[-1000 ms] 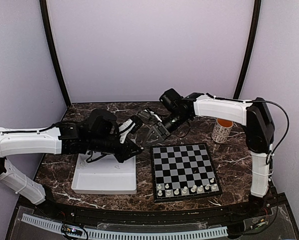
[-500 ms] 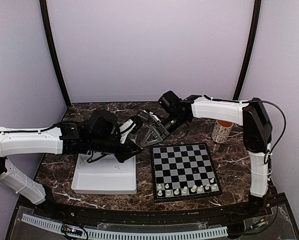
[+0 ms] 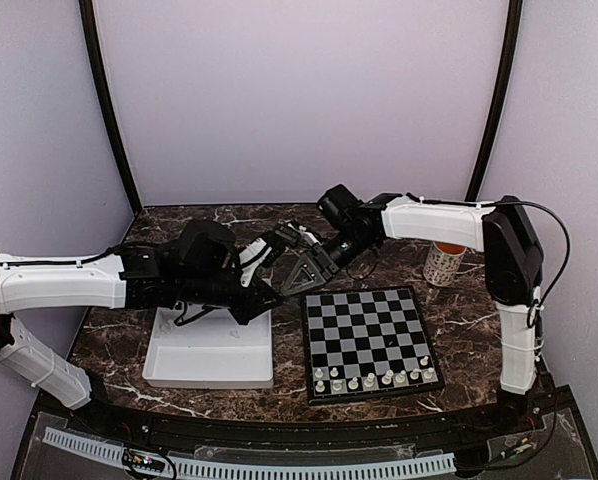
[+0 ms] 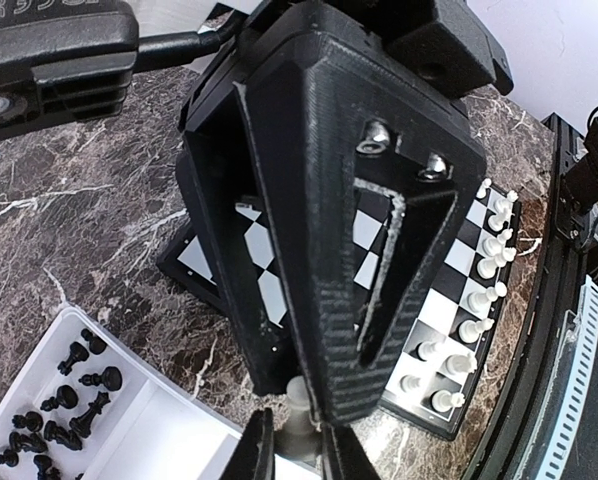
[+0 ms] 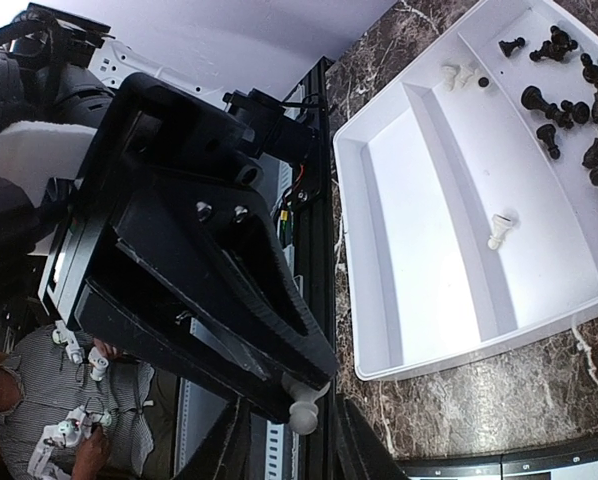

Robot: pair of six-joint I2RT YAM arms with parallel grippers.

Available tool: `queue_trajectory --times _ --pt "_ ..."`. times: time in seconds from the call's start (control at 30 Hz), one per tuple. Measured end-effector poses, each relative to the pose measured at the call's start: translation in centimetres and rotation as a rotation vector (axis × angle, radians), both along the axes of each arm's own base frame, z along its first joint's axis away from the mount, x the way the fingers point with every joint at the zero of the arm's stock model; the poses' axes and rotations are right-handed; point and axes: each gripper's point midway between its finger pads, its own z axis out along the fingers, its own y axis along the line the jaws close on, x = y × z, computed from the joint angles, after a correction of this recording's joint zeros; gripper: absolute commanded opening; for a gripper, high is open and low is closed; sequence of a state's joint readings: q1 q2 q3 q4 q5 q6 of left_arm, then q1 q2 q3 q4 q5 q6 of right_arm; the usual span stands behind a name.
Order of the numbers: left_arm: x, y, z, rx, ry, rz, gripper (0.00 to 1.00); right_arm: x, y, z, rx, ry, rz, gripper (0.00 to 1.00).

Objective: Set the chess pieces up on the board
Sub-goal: Pass from the left arm to the right

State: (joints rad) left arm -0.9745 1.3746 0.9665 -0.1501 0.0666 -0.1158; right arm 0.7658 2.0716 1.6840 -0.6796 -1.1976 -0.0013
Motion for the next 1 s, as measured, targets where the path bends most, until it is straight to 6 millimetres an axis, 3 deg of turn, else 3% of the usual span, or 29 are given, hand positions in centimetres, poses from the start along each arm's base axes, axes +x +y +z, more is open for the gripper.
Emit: queue_trajectory --times 0.4,0.77,1.0 --pt "0.0 0.1 -0.1 0.004 0.000 0.003 0.16 0.0 0.1 -0.4 -0.008 0.026 -0.001 0.05" --pt "0.2 0.3 0.1 0.011 -0.017 0.007 0.38 1.0 0.1 -1.1 -0.039 -0.064 -0.018 0.02" --pt "0.2 1.9 3.7 -0.026 -0.104 0.038 0.48 2.7 -1.7 -3.7 -0.150 -0.260 -0.044 0.02"
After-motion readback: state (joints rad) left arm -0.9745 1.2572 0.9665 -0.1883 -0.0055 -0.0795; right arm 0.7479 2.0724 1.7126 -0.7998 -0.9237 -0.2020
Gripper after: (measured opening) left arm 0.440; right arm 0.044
